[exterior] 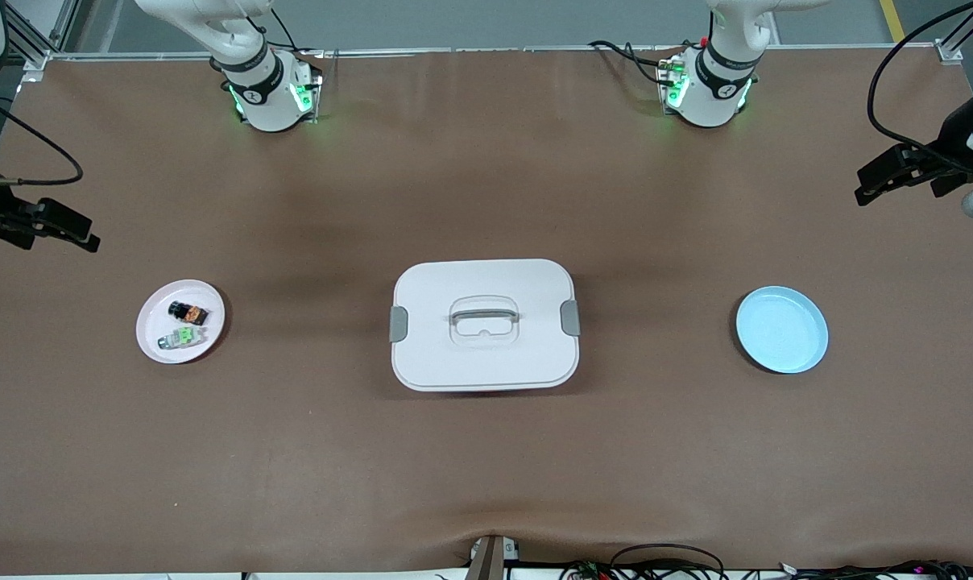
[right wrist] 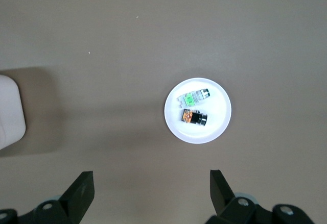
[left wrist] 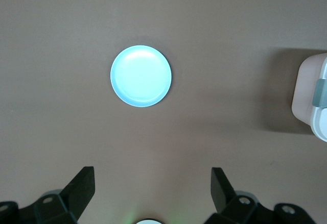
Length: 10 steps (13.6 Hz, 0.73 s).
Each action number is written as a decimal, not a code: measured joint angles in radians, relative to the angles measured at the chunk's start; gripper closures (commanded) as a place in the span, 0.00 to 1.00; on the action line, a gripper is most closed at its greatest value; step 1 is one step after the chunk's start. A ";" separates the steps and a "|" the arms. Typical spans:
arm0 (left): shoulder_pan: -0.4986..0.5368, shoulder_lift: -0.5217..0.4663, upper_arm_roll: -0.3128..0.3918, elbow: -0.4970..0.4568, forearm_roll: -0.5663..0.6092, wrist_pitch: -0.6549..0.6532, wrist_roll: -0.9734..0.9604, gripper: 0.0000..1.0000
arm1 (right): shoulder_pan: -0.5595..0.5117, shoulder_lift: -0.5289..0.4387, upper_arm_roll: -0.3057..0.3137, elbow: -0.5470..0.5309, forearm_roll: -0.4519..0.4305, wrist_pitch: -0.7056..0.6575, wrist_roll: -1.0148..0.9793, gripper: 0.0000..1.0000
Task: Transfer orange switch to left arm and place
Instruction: 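Reach the right gripper down over the orange switch on the white plate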
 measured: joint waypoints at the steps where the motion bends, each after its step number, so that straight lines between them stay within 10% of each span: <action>1: 0.000 0.000 0.000 0.000 0.000 0.000 0.000 0.00 | -0.002 0.017 -0.003 -0.003 0.000 0.015 0.000 0.00; 10: 0.000 0.009 0.000 0.000 0.000 0.000 -0.002 0.00 | -0.073 0.248 -0.009 -0.025 0.000 0.198 0.000 0.00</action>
